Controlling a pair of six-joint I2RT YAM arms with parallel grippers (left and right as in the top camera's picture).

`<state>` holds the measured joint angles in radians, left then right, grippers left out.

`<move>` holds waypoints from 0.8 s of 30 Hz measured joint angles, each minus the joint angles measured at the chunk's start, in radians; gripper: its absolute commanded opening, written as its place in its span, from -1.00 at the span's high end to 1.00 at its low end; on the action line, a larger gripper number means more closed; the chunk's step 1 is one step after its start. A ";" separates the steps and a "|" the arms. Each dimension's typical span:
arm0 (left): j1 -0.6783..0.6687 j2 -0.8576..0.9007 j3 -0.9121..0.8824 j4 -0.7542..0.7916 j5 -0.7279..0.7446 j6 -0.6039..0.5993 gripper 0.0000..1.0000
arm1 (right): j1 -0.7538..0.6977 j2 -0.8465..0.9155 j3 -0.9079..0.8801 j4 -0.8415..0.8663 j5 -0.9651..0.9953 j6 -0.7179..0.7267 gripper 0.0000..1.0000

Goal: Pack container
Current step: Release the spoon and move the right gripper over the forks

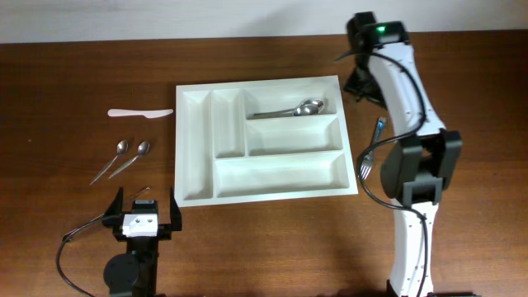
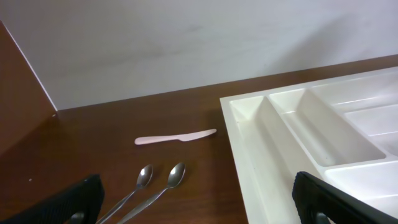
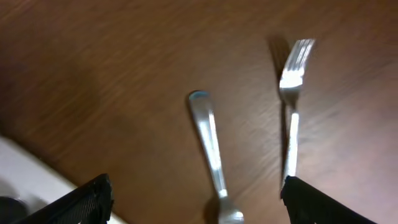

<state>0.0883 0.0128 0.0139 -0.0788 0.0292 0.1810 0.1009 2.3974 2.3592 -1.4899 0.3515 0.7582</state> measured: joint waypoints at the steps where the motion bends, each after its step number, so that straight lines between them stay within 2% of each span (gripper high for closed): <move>1: 0.000 0.000 0.000 0.000 0.000 0.000 -0.99 | -0.004 -0.002 0.000 0.001 0.000 -0.009 -0.75; 17: 0.000 0.000 0.000 0.000 0.000 0.000 -0.98 | -0.027 -0.003 0.000 -0.029 -0.021 -0.051 -0.72; 24: 0.000 0.000 0.000 0.000 0.000 0.000 -0.98 | -0.027 -0.003 -0.014 -0.035 -0.007 0.103 -0.72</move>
<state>0.0883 0.0128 0.0139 -0.0788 0.0292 0.1810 0.0742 2.3947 2.3447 -1.5253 0.3447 0.8612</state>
